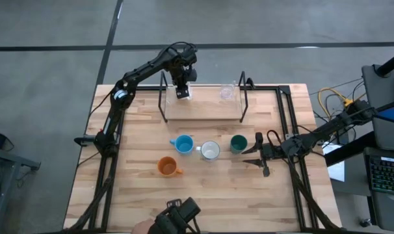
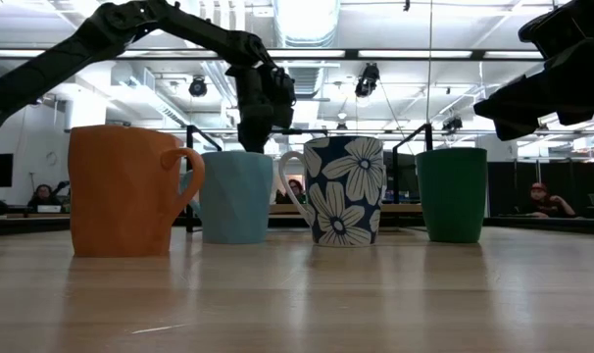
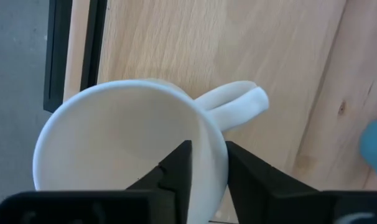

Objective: Stack small to large cups/mugs on shelf
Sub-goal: Put the white mug on the shelf, then put the orange mug on the shelf

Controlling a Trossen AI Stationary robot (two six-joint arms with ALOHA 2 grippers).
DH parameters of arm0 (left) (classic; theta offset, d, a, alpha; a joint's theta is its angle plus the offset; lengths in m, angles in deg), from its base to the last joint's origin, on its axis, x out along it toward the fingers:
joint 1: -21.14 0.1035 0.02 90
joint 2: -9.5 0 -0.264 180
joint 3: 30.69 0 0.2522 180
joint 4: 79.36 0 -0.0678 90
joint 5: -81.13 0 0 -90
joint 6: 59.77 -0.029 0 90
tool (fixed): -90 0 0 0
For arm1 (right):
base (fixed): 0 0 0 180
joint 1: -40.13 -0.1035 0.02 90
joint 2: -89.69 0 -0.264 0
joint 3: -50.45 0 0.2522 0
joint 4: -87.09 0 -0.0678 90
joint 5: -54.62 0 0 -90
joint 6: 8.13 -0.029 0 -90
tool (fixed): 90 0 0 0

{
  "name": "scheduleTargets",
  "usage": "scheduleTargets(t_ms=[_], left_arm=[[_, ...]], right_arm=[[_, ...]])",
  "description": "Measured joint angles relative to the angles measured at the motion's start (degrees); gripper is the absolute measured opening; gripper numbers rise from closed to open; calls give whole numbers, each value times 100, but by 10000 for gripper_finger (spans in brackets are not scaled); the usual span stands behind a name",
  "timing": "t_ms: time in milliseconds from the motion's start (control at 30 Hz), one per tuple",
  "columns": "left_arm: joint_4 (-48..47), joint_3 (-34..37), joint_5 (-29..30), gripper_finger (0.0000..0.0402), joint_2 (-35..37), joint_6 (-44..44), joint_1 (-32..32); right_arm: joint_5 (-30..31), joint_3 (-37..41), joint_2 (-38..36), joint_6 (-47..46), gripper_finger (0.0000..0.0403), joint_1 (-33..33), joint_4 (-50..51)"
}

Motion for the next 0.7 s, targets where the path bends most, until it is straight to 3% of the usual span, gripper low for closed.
scheduleTargets(t_ms=[400,700], left_arm=[[-44,-45,35,169,348,125,-2],[-43,-21,92,206,1092,125,-89]], right_arm=[[0,0,0,0,151,0,1],[0,0,0,-13,151,0,-1]])
